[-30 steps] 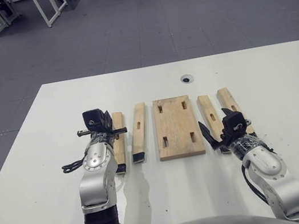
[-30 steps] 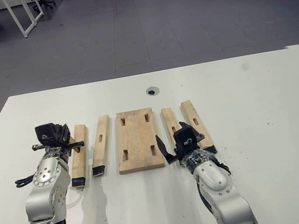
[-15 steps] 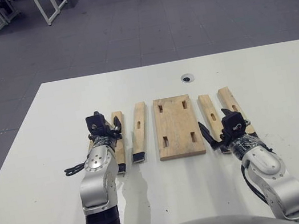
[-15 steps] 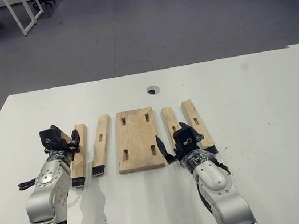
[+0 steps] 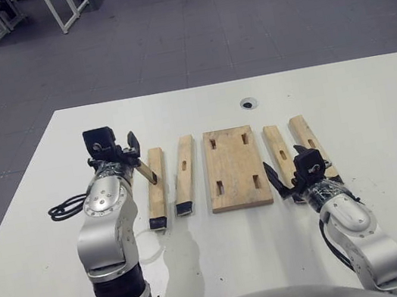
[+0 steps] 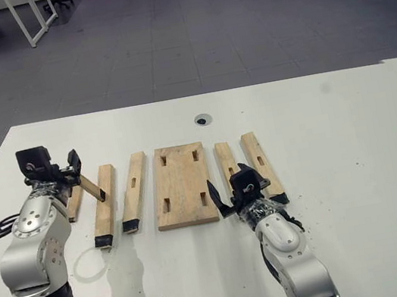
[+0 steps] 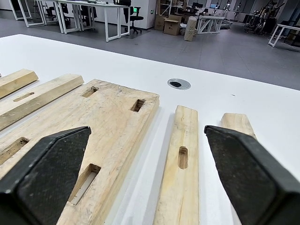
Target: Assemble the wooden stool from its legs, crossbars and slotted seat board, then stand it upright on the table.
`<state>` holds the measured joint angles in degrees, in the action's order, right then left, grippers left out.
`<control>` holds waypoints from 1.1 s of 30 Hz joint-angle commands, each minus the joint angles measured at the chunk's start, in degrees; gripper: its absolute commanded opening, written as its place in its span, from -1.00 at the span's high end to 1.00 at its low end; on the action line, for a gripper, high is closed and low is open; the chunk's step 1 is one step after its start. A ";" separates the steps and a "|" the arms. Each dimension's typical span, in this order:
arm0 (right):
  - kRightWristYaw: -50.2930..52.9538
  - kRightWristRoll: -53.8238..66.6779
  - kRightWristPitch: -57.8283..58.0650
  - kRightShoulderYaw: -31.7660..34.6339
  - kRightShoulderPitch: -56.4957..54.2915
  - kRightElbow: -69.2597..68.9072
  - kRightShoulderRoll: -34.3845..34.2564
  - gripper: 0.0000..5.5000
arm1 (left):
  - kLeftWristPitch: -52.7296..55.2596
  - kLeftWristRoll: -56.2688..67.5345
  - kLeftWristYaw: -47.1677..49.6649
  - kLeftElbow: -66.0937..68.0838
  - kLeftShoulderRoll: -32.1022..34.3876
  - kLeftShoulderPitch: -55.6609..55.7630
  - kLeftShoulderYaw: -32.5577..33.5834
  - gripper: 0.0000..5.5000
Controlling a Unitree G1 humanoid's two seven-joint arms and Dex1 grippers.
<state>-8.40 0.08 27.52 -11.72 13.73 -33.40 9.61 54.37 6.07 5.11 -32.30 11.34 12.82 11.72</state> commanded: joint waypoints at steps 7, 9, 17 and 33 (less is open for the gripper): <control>0.60 -0.63 -0.01 -0.43 -0.88 0.38 -0.70 -0.63 | 4.81 4.28 -4.20 9.83 0.80 12.25 4.28 0.04; 0.60 -0.68 0.16 -0.47 -1.04 0.35 -0.73 -0.63 | 1.95 4.19 -6.71 14.18 1.86 10.65 2.56 0.04; 0.67 -0.69 0.64 -0.25 0.13 -0.90 -0.28 -0.63 | -1.05 10.76 -5.39 11.19 2.68 26.00 11.30 0.04; 0.53 -0.37 1.38 0.15 -0.51 -0.63 -0.39 -0.63 | -11.71 5.61 -6.13 19.71 1.04 6.69 2.37 0.04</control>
<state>-8.03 -0.22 28.00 -11.95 13.97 -33.76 9.41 41.24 12.12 -1.27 -14.18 11.44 18.17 13.46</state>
